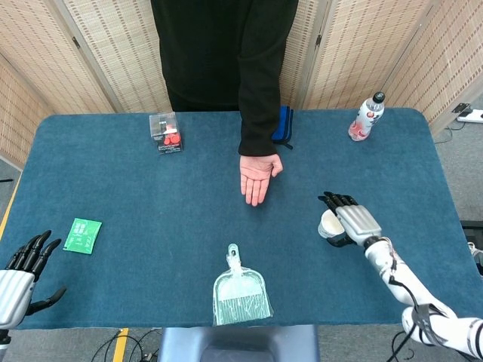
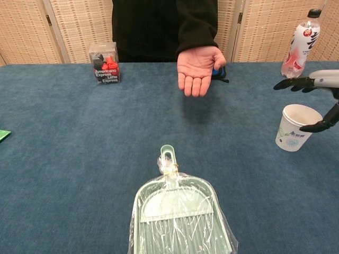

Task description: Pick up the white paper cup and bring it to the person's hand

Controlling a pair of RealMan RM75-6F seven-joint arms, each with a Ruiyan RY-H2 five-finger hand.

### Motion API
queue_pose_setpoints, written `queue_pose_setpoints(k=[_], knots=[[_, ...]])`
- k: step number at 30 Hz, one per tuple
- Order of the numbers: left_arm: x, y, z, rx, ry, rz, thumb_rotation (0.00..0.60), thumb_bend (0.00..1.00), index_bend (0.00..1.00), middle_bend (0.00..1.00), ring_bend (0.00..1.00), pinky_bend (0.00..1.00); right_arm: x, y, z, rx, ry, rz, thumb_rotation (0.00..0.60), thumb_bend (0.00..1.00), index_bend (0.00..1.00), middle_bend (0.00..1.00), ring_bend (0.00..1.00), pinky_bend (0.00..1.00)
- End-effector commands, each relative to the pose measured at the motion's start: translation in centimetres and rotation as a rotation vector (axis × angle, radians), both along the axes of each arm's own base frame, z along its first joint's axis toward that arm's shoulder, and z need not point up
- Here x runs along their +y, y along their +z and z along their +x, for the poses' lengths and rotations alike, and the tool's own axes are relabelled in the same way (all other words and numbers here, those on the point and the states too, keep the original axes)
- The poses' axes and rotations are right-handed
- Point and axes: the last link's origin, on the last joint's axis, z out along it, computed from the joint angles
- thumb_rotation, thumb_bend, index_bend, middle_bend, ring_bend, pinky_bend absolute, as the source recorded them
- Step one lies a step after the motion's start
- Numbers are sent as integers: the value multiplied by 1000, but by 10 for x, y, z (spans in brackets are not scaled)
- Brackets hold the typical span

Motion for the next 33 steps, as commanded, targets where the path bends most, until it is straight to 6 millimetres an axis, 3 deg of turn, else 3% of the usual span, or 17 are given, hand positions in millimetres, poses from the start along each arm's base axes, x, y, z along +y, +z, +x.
queue_pose_setpoints(k=[1,4,6,9,11,17,22,27,33], knots=[[0,1,-1,-1,3,1,600,269,98,0,0,174,-4,-7,0,14,0,9,600,201,0,0,0,0],[0,1,-1,1,6,3,600,269,98,0,0,174,-5,-9,-2,37,0,3,600,223,0,34,4,5],[-1,1,-1,-1,8,3,600,269,98,0,0,173,-5,-11,-4,53,2,1,600,256,0,102,50,89],[-1,1,-2,0,9,4,600,269,98,0,0,174,-4,-16,-9,78,9,-17,600,326,44,216,190,339],[-2,1,-1,1,10,5,600,269,98,0,0,173,-4,-18,-11,92,9,-23,600,388,155,314,290,457],[-5,2,-1,3,6,10,600,269,98,0,0,174,-4,-15,-7,76,17,-67,600,452,263,364,349,520],[-5,1,0,2,2,6,600,269,98,0,0,174,0,11,25,14,85,-150,600,451,263,364,349,520],[-3,0,1,-9,-5,-6,600,269,98,0,0,174,-6,39,83,-72,176,-229,600,444,263,364,349,520],[1,2,0,-22,-3,-13,600,269,98,0,0,174,-34,42,136,-128,224,-273,600,428,263,364,349,520]])
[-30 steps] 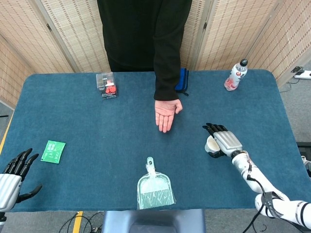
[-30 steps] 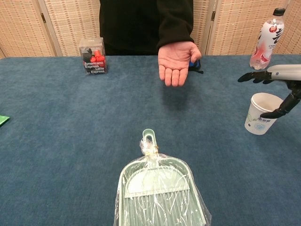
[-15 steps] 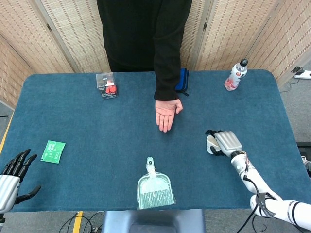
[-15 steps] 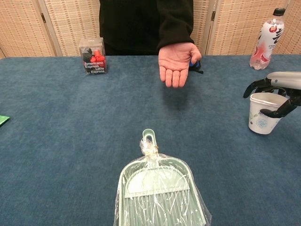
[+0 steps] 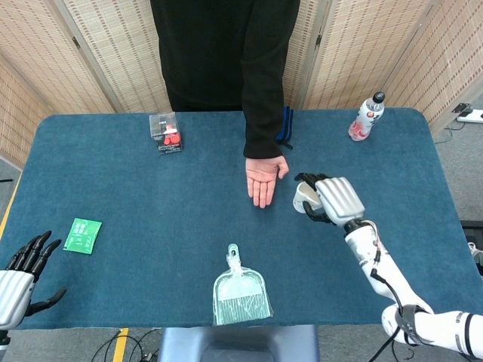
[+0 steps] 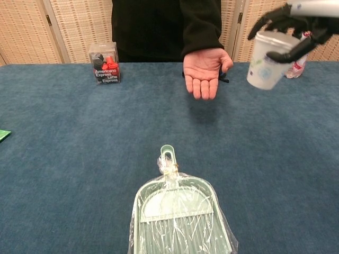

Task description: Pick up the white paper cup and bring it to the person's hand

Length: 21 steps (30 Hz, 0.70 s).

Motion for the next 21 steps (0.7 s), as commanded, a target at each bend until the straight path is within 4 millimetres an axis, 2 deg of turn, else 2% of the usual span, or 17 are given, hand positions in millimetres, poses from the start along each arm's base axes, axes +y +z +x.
queue_pose_setpoints(k=[1,4,8,15,18,21], knots=[[2,1,-1,-4,6,-2,600,269,98,0,0,174,-24,0,37,-11,35,-47,600,425,263,364,349,520],[3,3,-3,-11,10,-5,600,269,98,0,0,174,-39,-14,49,16,34,-56,600,411,263,363,349,520],[3,5,-5,-18,19,-3,600,269,98,0,0,174,-49,-35,58,19,30,-27,600,401,264,351,350,520],[4,7,-6,-22,23,-6,600,269,100,0,0,174,-60,-59,59,31,29,4,600,368,263,321,341,486],[3,7,-6,-20,24,-4,600,269,101,0,0,174,-60,-61,55,37,22,31,600,335,216,265,296,418],[3,6,-6,-14,22,-4,600,269,101,0,0,174,-57,-56,54,46,31,45,600,288,67,145,181,265]])
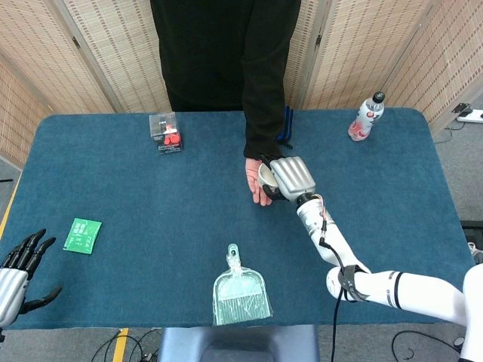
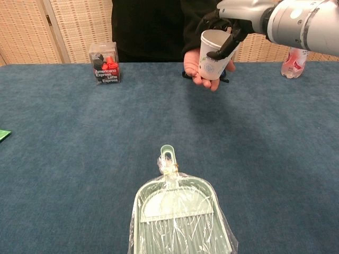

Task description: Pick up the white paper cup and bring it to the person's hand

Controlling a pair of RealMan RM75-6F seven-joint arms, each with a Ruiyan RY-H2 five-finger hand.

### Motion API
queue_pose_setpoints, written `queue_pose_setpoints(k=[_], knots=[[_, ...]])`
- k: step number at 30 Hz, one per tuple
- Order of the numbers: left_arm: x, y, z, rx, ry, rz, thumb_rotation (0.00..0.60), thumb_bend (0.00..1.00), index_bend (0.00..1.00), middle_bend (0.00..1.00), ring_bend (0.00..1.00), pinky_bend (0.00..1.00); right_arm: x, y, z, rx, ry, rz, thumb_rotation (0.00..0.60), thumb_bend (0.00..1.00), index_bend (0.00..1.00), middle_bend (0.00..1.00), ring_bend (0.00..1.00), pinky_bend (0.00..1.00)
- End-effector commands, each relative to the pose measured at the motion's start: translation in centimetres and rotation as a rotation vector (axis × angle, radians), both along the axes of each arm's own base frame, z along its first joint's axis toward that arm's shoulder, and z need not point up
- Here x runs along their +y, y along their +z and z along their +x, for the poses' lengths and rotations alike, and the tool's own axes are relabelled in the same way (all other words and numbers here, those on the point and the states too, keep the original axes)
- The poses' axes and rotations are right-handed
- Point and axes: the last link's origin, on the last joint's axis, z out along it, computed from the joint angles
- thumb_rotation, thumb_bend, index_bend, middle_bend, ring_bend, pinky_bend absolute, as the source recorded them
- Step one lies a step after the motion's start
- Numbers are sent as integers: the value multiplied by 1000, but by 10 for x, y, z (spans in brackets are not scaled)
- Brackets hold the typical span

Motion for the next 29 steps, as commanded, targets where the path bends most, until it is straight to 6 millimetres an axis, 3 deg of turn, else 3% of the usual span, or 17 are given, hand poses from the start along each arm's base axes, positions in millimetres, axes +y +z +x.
queue_pose_setpoints(k=[1,5,8,11,14,18,22,25,29], knots=[[-1,-1,0,6,-2,-2,600,269,101,0,0,174,4,6,-1,5,12,11,600,270,25,102,134,207],[-1,-2,1,14,-5,0,600,269,101,0,0,173,16,27,0,-5,46,-32,600,217,0,5,10,27],[-1,-2,1,17,-4,2,600,269,101,0,0,174,28,43,-5,-2,62,-65,600,213,0,0,0,0],[-1,-3,2,20,-8,2,600,269,101,0,0,174,55,61,-23,21,82,-109,600,213,0,0,0,0],[-1,-4,3,24,-14,-1,600,269,101,0,0,174,96,70,-65,60,93,-153,600,212,0,0,0,0],[-1,-6,3,35,-14,1,600,269,101,0,0,174,162,67,-144,124,104,-237,600,211,0,0,0,0],[0,-8,4,44,-12,6,600,269,101,0,0,174,212,62,-193,135,65,-338,600,212,0,0,0,0],[2,-11,5,53,-12,0,600,269,101,0,0,174,232,60,-213,146,18,-381,600,211,0,0,0,0],[4,-13,6,57,-16,1,600,269,101,0,0,174,239,63,-214,152,40,-373,600,212,0,0,0,0]])
